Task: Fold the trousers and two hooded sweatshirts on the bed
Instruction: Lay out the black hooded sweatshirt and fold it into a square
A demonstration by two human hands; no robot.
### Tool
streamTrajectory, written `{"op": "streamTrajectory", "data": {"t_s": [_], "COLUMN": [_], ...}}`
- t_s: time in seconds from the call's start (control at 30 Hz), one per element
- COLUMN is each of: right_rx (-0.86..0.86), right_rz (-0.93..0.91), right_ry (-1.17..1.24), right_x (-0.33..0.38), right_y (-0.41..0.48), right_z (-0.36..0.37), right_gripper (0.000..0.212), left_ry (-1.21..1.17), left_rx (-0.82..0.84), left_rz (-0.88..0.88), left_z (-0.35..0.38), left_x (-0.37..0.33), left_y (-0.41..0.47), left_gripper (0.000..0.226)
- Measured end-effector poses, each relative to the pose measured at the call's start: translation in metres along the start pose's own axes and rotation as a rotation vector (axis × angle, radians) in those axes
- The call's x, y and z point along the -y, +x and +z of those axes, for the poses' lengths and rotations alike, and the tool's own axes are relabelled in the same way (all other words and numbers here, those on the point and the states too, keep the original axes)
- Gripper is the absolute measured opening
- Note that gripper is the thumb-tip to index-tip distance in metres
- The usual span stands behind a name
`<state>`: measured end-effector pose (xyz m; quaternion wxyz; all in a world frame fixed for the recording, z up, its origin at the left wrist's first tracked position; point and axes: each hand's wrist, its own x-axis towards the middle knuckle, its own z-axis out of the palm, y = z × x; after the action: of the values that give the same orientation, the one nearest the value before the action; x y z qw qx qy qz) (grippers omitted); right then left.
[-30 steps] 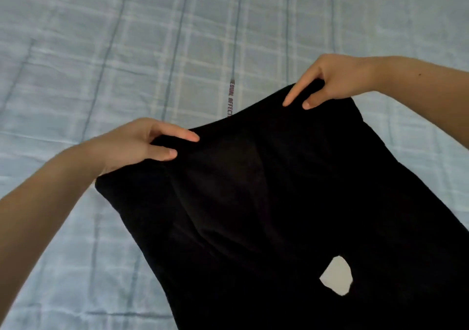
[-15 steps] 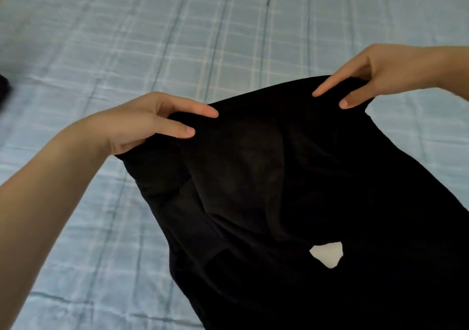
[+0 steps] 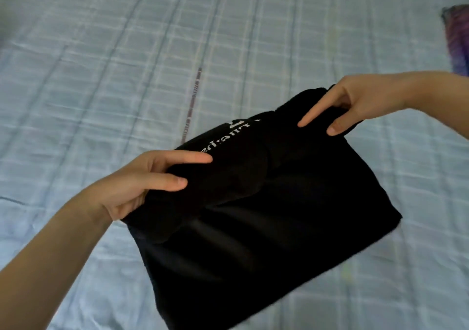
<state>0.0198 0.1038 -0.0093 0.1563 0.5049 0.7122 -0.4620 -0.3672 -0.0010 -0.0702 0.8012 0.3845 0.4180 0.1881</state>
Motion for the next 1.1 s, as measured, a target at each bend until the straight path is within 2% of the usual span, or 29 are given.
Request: {"op": "streamTrajectory", "data": {"t_s": [0.2, 0.3, 0.4, 0.5, 0.63, 0.7, 0.83, 1.1], "right_rx": [0.120, 0.055, 0.003, 0.010, 0.175, 0.233, 0.177, 0.150], "right_rz": [-0.035, -0.030, -0.049, -0.084, -0.050, -0.012, 0.017, 0.041], "right_ry": [0.060, 0.148, 0.157, 0.158, 0.198, 0.138, 0.098, 0.227], "right_x": [-0.067, -0.092, -0.095, -0.090, -0.090, -0.097, -0.109, -0.109], "right_y": [-0.009, -0.004, -0.007, -0.024, -0.045, -0.038, -0.023, -0.031], "right_z": [0.090, 0.119, 0.122, 0.110, 0.117, 0.136, 0.153, 0.156], "right_gripper": [0.055, 0.052, 0.052, 0.053, 0.052, 0.053, 0.050, 0.047], "left_ry": [0.043, 0.104, 0.101, 0.046, 0.071, 0.107, 0.160, 0.170], "left_rx": [-0.025, -0.031, -0.041, 0.024, 0.108, 0.083, 0.048, 0.070], "left_rz": [-0.154, -0.141, -0.142, -0.152, -0.204, -0.255, -0.252, -0.228], "left_z": [0.059, 0.067, 0.065, 0.063, 0.079, 0.091, 0.096, 0.099], "left_x": [0.093, 0.105, 0.101, 0.094, 0.102, 0.117, 0.130, 0.134], "left_y": [0.016, 0.023, 0.021, 0.010, -0.005, -0.004, 0.001, 0.001], "left_gripper": [0.047, 0.047, 0.047, 0.048, 0.048, 0.048, 0.050, 0.052]}}
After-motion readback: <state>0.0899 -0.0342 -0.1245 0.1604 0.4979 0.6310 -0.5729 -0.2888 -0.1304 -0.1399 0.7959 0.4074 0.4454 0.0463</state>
